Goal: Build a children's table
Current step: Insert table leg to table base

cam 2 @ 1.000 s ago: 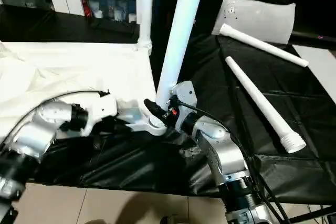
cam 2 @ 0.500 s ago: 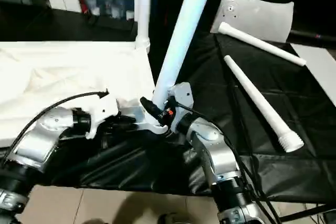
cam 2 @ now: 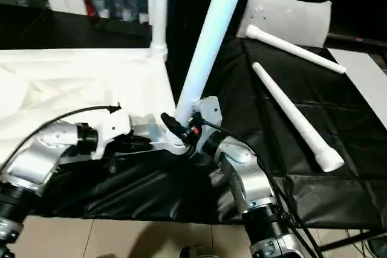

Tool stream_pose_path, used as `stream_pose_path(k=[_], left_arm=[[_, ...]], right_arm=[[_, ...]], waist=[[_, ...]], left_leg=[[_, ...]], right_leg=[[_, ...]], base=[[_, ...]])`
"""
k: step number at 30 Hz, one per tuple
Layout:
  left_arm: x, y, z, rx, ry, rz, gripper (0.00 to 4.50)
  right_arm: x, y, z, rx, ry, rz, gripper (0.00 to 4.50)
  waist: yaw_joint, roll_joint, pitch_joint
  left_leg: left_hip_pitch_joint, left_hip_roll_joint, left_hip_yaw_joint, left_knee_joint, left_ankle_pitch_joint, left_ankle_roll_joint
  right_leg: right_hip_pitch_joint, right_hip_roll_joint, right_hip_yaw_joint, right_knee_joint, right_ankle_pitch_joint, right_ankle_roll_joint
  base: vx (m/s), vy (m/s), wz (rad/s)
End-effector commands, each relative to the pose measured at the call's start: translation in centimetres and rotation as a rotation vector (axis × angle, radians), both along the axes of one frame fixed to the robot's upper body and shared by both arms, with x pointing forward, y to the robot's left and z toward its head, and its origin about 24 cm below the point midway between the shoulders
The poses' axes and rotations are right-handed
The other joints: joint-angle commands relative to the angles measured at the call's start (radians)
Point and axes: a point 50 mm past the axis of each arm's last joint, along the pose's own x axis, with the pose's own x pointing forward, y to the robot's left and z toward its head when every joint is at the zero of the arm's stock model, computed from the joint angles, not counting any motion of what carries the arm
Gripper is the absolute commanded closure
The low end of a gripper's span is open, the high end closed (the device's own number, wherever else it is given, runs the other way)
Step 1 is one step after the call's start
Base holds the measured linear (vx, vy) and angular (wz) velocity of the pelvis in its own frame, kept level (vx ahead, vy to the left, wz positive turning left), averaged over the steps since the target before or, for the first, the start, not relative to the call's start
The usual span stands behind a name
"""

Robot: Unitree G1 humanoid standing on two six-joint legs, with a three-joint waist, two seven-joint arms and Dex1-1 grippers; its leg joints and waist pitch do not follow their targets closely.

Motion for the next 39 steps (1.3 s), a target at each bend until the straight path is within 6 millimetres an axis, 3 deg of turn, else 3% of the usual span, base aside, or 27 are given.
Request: stream_pose_path(k=[1,7,8,9,17,19,22,24,27,28,39], left_arm=[[-0.4,0.6,-1.5,0.092,0.052,0.008,4.43],[-0.3,1.0,-1.5,0.146,0.073,0.016,4.43],[-0.2,1.0,-1.4,0.136,0.078,0.028,4.02],[0.1,0.8,-1.1,0.116,0.043,0.034,3.91],[0.1,1.1,-1.0,0.128,0.057,0.035,3.45],[0.2,1.3,-0.9,0.126,0.045,0.041,3.81],[0.3,1.1,-0.7,0.098,0.036,0.049,3.79],[0.2,0.8,-0.6,0.049,0.057,0.035,4.18],[-0.1,0.8,-0.9,0.049,0.080,0.030,4.26],[-0.1,0.8,-0.9,0.049,0.080,0.030,4.46],[-0.1,1.1,-1.7,0.095,0.077,0.021,4.50]], right_arm=[[0.4,-0.6,-0.1,-0.023,-0.002,-0.022,2.58],[0.5,-0.6,-0.1,-0.026,-0.003,-0.020,2.58],[0.5,-0.6,-0.1,-0.026,-0.003,-0.019,2.58],[0.6,-0.5,-0.1,-0.026,-0.003,-0.019,2.58],[0.8,-0.3,-0.1,-0.028,-0.006,-0.013,2.58],[0.8,-0.3,-0.1,-0.028,-0.007,-0.011,2.58],[0.8,-0.3,-0.1,-0.028,-0.007,-0.010,2.58],[0.8,-0.2,-0.2,-0.029,-0.006,-0.007,2.58],[0.8,-0.1,-0.3,-0.031,-0.004,-0.002,2.58],[0.8,-0.1,-0.3,-0.031,-0.004,-0.002,2.58],[0.9,0.8,-1.0,-0.058,0.099,0.080,2.58]], waist=[[0.005,0.016,-0.055],[0.003,0.017,-0.054],[0.002,0.018,-0.053],[0.002,0.017,-0.053],[0.004,0.017,-0.053],[0.004,0.017,-0.054],[0.004,0.018,-0.054],[0.004,0.018,-0.054],[0.004,0.020,-0.056],[0.003,0.019,-0.056],[0.001,0.022,-0.060]], left_leg=[[-0.007,0.083,-0.009,-0.082,0.019,0.108],[-0.007,0.084,-0.010,-0.086,-0.041,0.073],[-0.006,0.084,-0.010,-0.086,-0.041,0.068],[-0.008,0.083,-0.010,-0.086,-0.041,0.066],[-0.008,0.084,-0.010,-0.088,-0.052,0.061],[-0.008,0.083,-0.009,-0.088,-0.049,0.062],[-0.008,0.084,-0.009,-0.088,-0.054,0.060],[-0.008,0.084,-0.009,-0.088,-0.053,0.058],[-0.007,0.084,-0.009,-0.087,-0.045,0.060],[-0.008,0.084,-0.008,-0.088,-0.044,0.062],[-0.007,0.085,-0.010,-0.088,-0.071,0.052]], right_leg=[[0.053,-0.091,0.046,-0.053,-0.081,-0.287],[0.054,-0.093,0.049,-0.058,-0.152,-0.275],[0.053,-0.092,0.049,-0.058,-0.149,-0.275],[0.054,-0.091,0.048,-0.058,-0.148,-0.274],[0.053,-0.091,0.049,-0.059,-0.162,-0.267],[0.053,-0.091,0.049,-0.059,-0.159,-0.267],[0.052,-0.091,0.048,-0.060,-0.165,-0.268],[0.052,-0.091,0.049,-0.059,-0.159,-0.271],[0.053,-0.091,0.048,-0.057,-0.140,-0.275],[0.053,-0.090,0.048,-0.057,-0.138,-0.275],[0.055,-0.092,0.049,-0.060,-0.177,-0.270]], base=[[0.000,0.000,0.00],[0.000,0.000,0.00],[0.000,0.000,0.00],[0.000,0.000,0.00],[0.000,0.000,0.00],[0.000,0.000,0.00],[0.000,0.000,0.00],[0.000,0.000,0.00],[0.000,0.000,0.00],[0.000,0.000,0.00],[0.000,0.000,0.00]])
